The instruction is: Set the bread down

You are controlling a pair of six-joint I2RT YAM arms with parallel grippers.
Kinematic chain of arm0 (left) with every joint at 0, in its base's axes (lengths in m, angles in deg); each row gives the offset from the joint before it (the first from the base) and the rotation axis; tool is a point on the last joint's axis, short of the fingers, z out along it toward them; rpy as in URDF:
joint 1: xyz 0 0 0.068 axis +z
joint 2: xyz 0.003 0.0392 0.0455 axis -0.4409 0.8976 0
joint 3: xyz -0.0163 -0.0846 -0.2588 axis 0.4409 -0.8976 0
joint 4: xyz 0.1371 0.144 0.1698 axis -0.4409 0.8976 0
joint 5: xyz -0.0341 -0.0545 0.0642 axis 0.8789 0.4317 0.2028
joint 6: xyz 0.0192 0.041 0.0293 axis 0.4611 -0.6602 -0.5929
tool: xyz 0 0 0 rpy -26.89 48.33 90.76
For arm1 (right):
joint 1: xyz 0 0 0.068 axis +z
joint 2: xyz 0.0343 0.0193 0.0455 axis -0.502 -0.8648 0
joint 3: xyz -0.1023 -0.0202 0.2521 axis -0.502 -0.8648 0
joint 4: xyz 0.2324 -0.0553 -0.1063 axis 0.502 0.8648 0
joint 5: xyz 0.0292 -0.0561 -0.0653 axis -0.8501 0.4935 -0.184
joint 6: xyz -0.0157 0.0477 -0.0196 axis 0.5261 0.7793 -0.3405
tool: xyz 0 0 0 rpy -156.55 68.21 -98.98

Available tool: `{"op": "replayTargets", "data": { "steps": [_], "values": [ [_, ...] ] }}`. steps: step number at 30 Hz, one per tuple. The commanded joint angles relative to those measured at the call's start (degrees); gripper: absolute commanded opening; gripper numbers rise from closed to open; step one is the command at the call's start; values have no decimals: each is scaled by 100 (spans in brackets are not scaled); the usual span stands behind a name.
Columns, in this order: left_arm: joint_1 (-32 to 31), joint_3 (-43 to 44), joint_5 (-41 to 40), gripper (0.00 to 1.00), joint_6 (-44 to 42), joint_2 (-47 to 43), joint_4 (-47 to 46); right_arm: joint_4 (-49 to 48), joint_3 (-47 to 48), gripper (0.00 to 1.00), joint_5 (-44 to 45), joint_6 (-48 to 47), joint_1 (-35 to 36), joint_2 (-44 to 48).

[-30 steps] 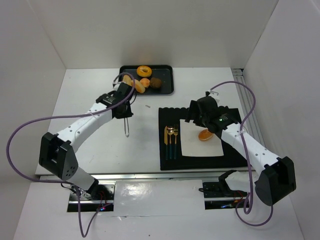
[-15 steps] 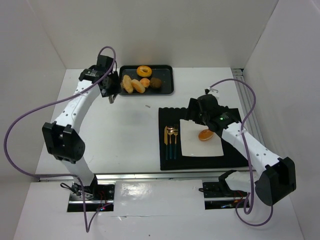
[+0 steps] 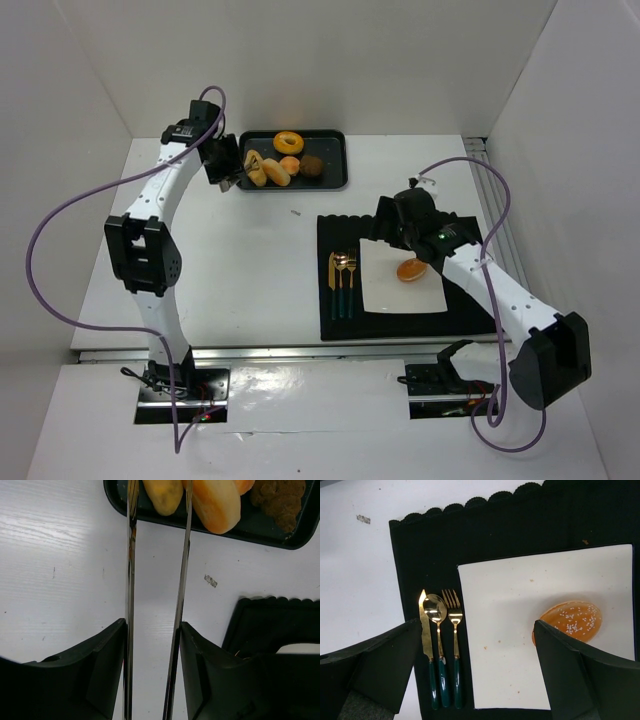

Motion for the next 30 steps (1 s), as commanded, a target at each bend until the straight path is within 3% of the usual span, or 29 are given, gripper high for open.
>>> {"op": "replayTargets", "data": {
  "steps": [1,19,22,28,30],
  "values": [
    [88,330,279,57,122,242,-146,-89,252,100,35,-22,-7,-76],
    [369,637,648,59,368,1034,-357,-89,252,100,35,-22,-7,-516],
    [422,751,780,52,421,1166,-357,-89,252,100,35,-22,-7,-578],
    [422,752,650,25,473,763,-489,-89,252,100,35,31,46,-578],
    [422,674,500,25,552,403,-489,-37,252,100,35,84,46,-578]
  ]
}}
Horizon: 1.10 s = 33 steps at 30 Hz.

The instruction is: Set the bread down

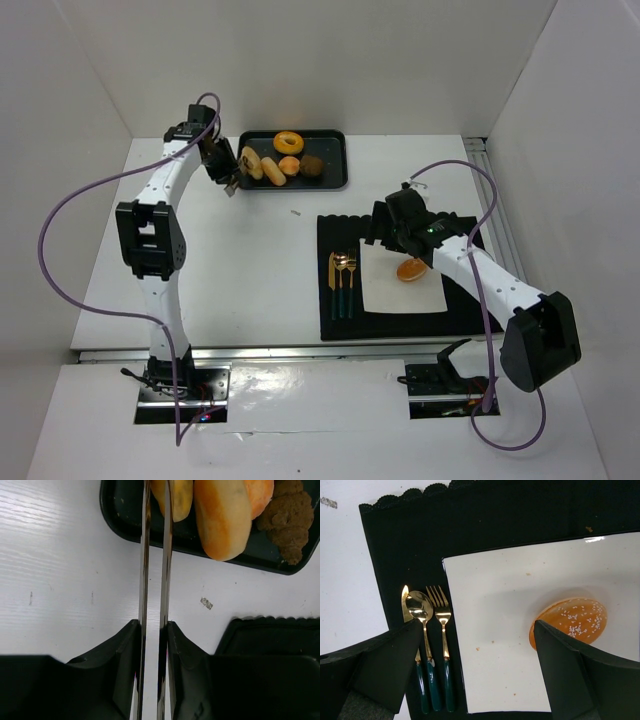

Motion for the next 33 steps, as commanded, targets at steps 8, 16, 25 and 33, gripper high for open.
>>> {"op": "replayTargets", "data": {
  "steps": [8,16,25,33],
  "values": [
    [-17,-358,-667,25,-164,-2096,-179,60,304,100,228,116,160,196],
    [-1431,-2167,607,19,-1045,-3485,-415,894,629,100,1361,468,-94,863],
    [-3136,-4033,1364,19,-605,-4014,-1786,1544,945,100,2249,653,-842,2191],
    [-4341,-3980,714,19,53,-3390,-2332,1967,1087,100,2364,592,-1061,2666]
  ]
}}
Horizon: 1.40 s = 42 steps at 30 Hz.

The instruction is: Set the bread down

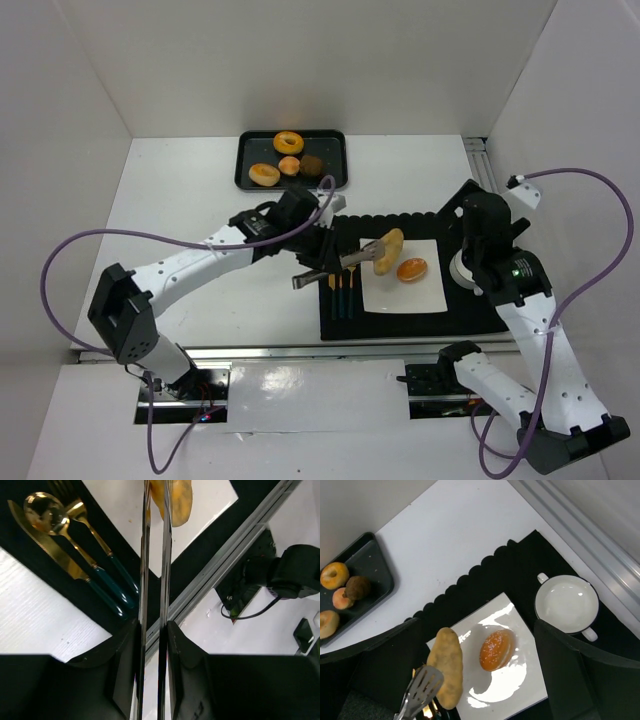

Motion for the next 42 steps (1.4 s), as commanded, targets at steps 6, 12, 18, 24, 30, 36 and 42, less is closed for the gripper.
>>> {"op": "replayTargets", "data": {
  "steps": [6,12,18,24,30,36,42],
  "values": [
    [-351,313,-571,19,502,467,-467,481,101,100,190,52,-85,66],
    [-352,164,-475,33,564,449,-599,420,-13,100,75,52,-85,66],
    [-404,277,-220,50,451,634,-485,420,-14,100,75,-1,-85,13],
    [-457,515,-385,73,309,503,-257,315,-14,100,-31,-1,-85,-40],
    [-387,971,-1377,59,195,117,358,262,-14,100,-83,-53,-85,-93],
    [-10,841,-3302,55,300,-297,947,95,-75,100,-206,-54,-85,-145],
    [448,-607,-4498,55,881,-657,380,-239,-181,100,-540,-107,-85,-339]
  ]
}}
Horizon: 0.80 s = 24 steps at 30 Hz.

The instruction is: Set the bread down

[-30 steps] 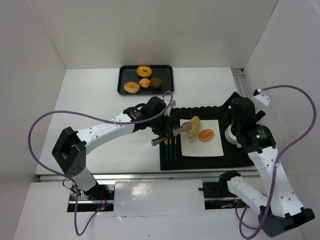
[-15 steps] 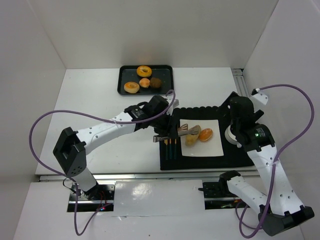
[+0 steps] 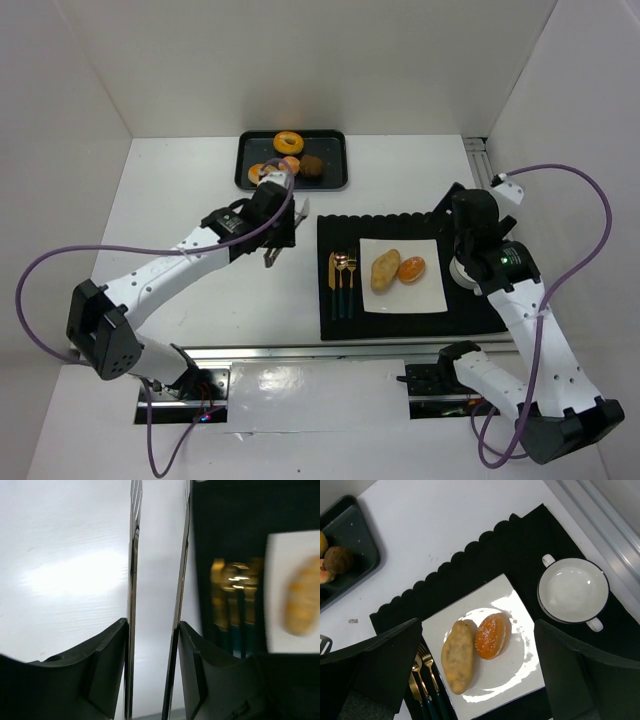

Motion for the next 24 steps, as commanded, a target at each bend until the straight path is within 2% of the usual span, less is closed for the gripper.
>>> {"op": "replayTargets", "data": {
  "steps": [1,4,8,9,10,12,16,24],
  "values": [
    [138,-934,-1122,55,288,-176,-522,-484,-58,100,-306,-111,-35,-116],
    [278,-1682,-1124,59,455,-177,-1166,-555,-120,100,-482,-163,-35,-361],
    [419,-1851,-1071,66,763,253,-1299,-555,-120,100,-667,-164,-35,-607],
    [471,-1851,-1071,87,763,445,-1299,-555,-120,100,-668,-164,-35,-608],
    [472,-1790,-992,95,763,525,-1238,-616,-120,100,-668,-164,-35,-660],
    [533,-1650,-939,100,763,649,-1071,-686,-251,100,-816,-164,-35,-731],
    [586,-1360,-869,100,588,544,-755,-757,-252,100,-958,-217,-87,-1020],
    [1007,-358,-430,100,403,-255,37,-555,21,100,-905,-217,-87,-1891]
  ]
}}
